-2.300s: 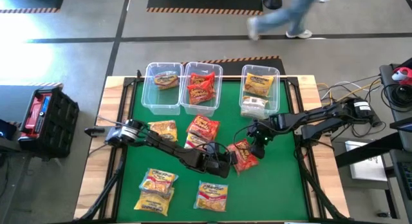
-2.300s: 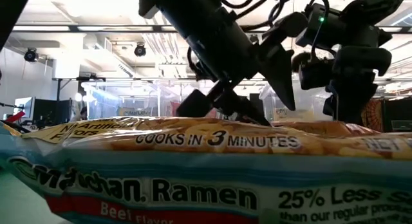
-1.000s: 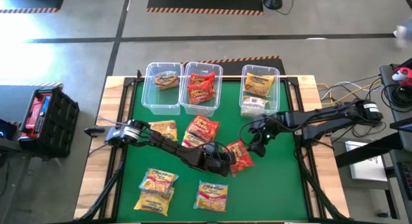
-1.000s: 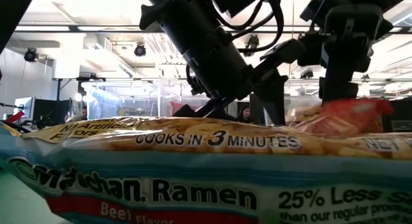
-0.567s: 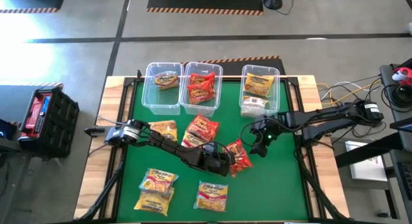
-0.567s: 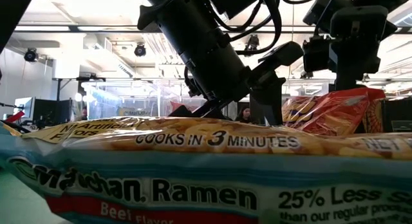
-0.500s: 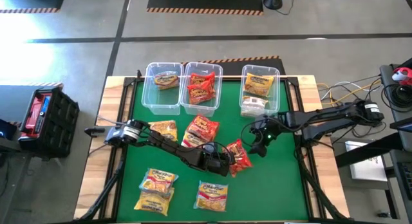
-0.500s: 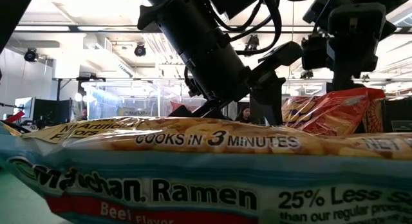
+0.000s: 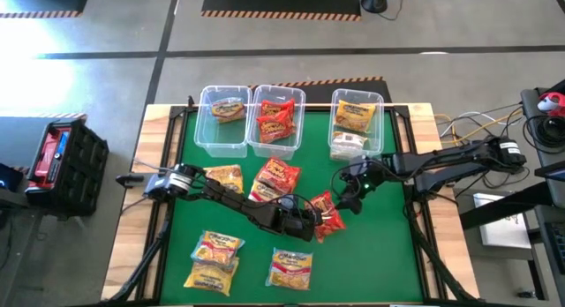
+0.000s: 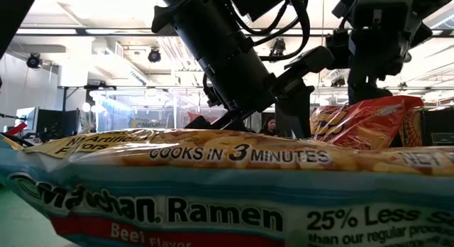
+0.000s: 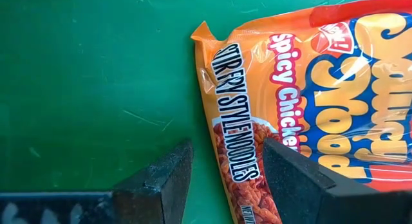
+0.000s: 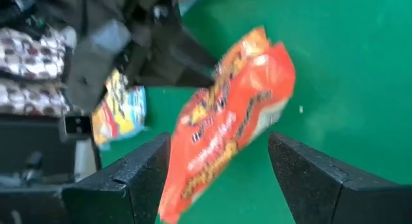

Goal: Sort Maruchan noodles
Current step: Put the bottom orange noodle pack into the top center transparent bin

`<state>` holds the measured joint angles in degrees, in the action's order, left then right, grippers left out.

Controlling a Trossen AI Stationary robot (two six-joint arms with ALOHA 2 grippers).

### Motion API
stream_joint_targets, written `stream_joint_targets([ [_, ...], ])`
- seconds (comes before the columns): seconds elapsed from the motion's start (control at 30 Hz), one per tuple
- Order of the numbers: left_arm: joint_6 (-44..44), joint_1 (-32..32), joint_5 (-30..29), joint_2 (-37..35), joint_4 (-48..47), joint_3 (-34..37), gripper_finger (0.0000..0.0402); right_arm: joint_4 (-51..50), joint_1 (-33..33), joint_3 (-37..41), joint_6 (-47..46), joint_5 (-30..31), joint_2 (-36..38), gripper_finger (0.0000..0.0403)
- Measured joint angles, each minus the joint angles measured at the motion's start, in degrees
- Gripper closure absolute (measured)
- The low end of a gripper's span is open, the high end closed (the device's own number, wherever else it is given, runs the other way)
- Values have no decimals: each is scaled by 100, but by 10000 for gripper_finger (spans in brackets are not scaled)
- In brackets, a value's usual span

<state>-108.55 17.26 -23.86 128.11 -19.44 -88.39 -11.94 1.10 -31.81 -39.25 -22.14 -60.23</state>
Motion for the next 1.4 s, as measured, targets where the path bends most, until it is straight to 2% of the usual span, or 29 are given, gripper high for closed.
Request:
stream_joint_targets([
  [0.17, -1, -7, 5, 0, 0, 1, 232, 123, -11, 18, -192, 407, -176, 154],
  [0.8, 1, -11, -15, 0, -6, 3, 232, 1179, -395, 15, -621, 418, -1347, 159],
  [1.03, 1, -10, -96, 1, 0, 3, 232, 1431, -491, 15, -686, 443, -1611, 198],
  [1.17, 3, 38, -499, 13, 65, 14, 232, 1447, -492, 11, -710, 434, -1655, 228],
  [1.4, -5, 158, -794, 0, 140, 21, 232, 1416, -492, 9, -678, 462, -1549, 259],
])
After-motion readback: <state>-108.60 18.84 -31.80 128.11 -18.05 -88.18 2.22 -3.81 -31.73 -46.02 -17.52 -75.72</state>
